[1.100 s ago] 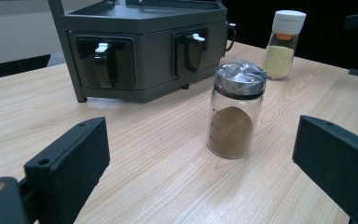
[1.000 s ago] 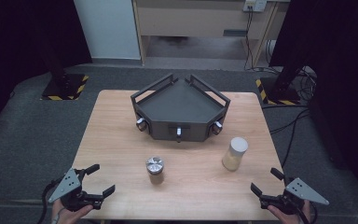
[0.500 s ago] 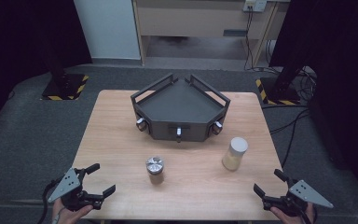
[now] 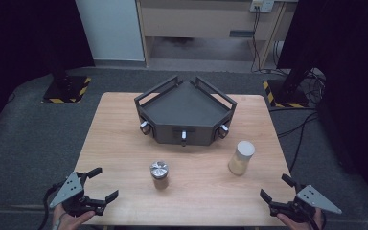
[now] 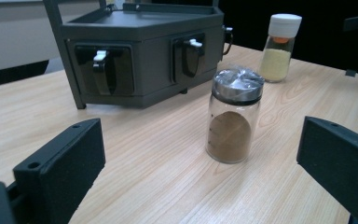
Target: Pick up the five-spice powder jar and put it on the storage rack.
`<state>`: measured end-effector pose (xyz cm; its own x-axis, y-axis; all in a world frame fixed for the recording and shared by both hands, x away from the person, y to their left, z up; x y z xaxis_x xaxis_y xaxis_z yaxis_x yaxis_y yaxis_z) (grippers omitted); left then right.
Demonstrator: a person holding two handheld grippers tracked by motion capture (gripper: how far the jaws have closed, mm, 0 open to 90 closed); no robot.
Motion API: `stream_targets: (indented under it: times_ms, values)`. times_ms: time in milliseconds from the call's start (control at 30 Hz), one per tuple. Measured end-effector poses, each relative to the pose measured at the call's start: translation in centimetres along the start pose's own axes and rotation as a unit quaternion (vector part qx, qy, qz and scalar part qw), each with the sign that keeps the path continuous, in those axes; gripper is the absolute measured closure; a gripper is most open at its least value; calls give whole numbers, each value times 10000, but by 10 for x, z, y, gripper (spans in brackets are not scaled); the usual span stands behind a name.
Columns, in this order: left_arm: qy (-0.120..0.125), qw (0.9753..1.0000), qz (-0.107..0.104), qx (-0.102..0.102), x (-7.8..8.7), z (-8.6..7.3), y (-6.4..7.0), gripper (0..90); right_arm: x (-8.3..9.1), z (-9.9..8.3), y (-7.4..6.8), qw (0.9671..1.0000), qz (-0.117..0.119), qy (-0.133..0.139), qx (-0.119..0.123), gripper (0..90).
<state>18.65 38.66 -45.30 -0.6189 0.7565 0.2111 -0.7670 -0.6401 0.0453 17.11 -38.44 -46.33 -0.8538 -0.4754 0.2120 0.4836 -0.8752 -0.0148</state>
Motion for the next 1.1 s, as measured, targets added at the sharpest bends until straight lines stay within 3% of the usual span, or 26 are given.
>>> stream_targets:
  times_ms: [100, 267, 433, 600, 800, 1100]
  values:
    - [29, 9999, -101, 64, 3, 3, -3, 1, 0, 0, 1, 10000, 12, -11, -11, 11]
    - [-140, 9995, -217, -176, 1, 20, -2, 0, -1, 0, 1, 10000, 35, -49, -15, 11]
    - [-228, 9986, -374, -286, -4, 35, -8, 0, -1, 0, 1, 10000, 41, -52, -15, 11]
    - [-238, 9979, -547, -232, -9, 45, -18, 0, -1, 0, 2, 10000, 59, -56, -9, 11]
    - [-309, 9979, -545, -153, -11, 51, -31, 0, -2, 0, 2, 9999, 81, -66, -14, 14]
    - [-440, 9962, -708, -237, -20, 64, -38, 0, -2, 0, 3, 9999, 89, -67, -11, 13]
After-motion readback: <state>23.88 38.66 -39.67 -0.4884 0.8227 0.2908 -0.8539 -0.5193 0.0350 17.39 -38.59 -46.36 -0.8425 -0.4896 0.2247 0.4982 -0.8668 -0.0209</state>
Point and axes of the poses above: each handheld gripper's, and its own axes: x roughly backward along the jaws, z roughly out of its top, y roughly to its right, the point moved 3 cm from there along -x, roughly forward along the jaws, and after that the axes turned 4 degrees about -z, right-handed, at the moved point
